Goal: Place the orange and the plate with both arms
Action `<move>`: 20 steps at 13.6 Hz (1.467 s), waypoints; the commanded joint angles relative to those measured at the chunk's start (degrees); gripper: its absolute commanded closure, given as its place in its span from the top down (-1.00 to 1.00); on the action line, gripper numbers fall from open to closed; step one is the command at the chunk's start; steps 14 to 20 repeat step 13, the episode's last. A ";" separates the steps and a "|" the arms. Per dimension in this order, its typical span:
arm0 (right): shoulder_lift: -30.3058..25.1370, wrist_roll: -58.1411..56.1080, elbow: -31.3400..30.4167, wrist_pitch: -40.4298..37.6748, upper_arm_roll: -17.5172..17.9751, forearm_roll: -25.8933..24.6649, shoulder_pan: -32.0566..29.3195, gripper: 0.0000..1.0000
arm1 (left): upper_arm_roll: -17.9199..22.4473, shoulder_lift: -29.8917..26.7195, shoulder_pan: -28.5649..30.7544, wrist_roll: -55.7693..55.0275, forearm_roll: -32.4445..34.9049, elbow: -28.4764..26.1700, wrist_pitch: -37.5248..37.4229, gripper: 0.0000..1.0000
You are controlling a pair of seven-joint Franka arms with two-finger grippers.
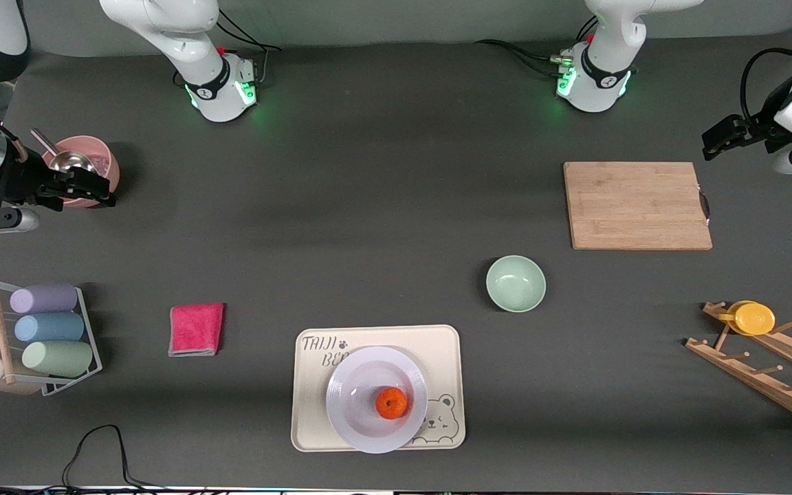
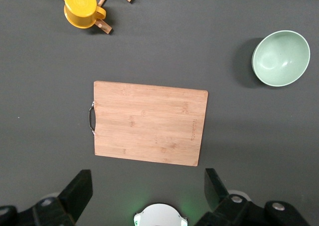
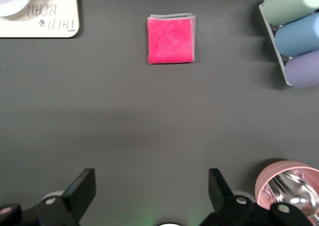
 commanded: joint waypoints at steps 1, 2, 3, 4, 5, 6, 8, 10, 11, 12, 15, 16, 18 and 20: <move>-0.10 2.71 -1.06 1.35 0.43 -1.92 0.43 1.00 | -0.76 0.01 1.18 -0.61 -0.63 0.37 -0.72 1.00; -0.10 2.71 -1.24 2.05 0.43 -1.92 0.43 1.00 | -0.76 -0.08 1.09 -0.61 -0.63 0.37 -0.98 1.00; -0.10 2.89 -1.24 3.01 0.43 -1.92 0.43 1.00 | -0.76 -0.08 1.09 -0.61 -0.71 0.37 -1.24 1.00; -0.10 2.89 -1.33 3.98 0.43 -1.92 0.43 1.00 | -0.76 -0.08 1.09 -0.61 -0.71 0.37 -1.51 1.00; 0.42 2.89 -1.33 4.43 0.35 -1.74 0.25 1.00 | -0.76 0.01 1.18 -0.52 -0.80 0.37 -1.94 1.00; 0.60 2.98 -1.15 4.43 0.43 -1.83 0.43 1.00 | -0.68 0.01 1.18 -0.52 -0.80 0.37 -2.12 1.00; 0.86 3.76 -0.28 4.08 0.35 -1.83 0.34 1.00 | -0.68 0.01 1.09 -0.43 -0.71 0.37 -2.04 1.00; 0.95 3.68 -0.10 3.81 0.52 -2.09 0.43 1.00 | -0.68 0.01 1.09 -0.52 -0.80 0.37 -1.86 1.00; 1.04 3.77 0.25 4.34 0.52 -1.92 0.34 1.00 | -0.68 0.10 1.18 -0.35 -0.80 0.46 -1.51 1.00; 1.13 3.68 0.60 4.34 0.52 -2.26 0.43 1.00 | -0.68 0.10 1.18 -0.52 -0.89 0.63 -1.16 1.00; 1.30 3.68 0.43 4.34 0.69 -2.79 0.52 1.00 | -0.68 0.18 1.09 -0.17 -0.80 0.72 -1.42 1.00; 1.30 3.68 0.43 4.34 0.69 -2.79 0.52 1.00 | -0.68 0.18 1.09 -0.17 -0.80 0.72 -1.42 1.00; 1.30 3.68 0.43 4.34 0.69 -2.79 0.52 1.00 | -0.68 0.18 1.09 -0.17 -0.80 0.72 -1.42 1.00; 1.30 3.68 0.43 4.34 0.69 -2.79 0.52 1.00 | -0.68 0.18 1.09 -0.17 -0.80 0.72 -1.42 1.00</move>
